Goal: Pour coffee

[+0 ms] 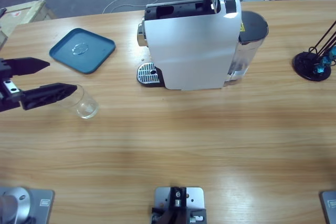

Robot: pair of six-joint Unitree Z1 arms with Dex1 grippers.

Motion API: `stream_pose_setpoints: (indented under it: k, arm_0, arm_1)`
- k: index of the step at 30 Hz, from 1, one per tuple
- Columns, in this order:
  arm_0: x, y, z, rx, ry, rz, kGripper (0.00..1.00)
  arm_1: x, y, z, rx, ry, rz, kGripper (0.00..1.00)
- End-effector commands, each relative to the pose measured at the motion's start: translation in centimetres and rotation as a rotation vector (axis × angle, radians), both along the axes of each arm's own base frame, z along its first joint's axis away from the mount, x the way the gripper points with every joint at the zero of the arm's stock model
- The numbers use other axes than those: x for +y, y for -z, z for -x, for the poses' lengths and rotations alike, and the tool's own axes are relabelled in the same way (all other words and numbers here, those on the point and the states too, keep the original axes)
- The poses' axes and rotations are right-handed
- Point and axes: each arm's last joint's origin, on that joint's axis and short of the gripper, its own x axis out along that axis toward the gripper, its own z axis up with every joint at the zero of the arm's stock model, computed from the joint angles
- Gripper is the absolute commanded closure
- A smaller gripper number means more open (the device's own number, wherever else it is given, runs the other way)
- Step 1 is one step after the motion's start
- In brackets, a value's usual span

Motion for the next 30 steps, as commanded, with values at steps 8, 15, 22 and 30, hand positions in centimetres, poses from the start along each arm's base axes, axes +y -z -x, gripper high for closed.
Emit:
stream_pose_setpoints:
  k: [8, 15, 22, 30]
  arm_0:
    - [0.4, 1.4, 0.5, 0.052, 0.011, -0.014, 0.013]
    - [0.4, 1.4, 0.5, 0.051, 0.01, -0.01, 0.013]
    - [0.4, 1.2, 0.5, 0.048, 0.009, -0.005, 0.013]
    - [0.6, 1.1, 0.7, 0.052, 0.01, -0.008, 0.013]
  arm_1:
    - [7.6, 10.8, -2.0, 0.172, -0.143, 0.131, 1.0]
    - [9.5, 14.8, -1.5, 0.252, -0.189, 0.203, 1.0]
    - [10.0, 16.6, -1.1, 0.304, -0.185, 0.251, 1.0]
    - [9.5, 20.0, -1.4, 0.417, -0.158, 0.36, 1.0]
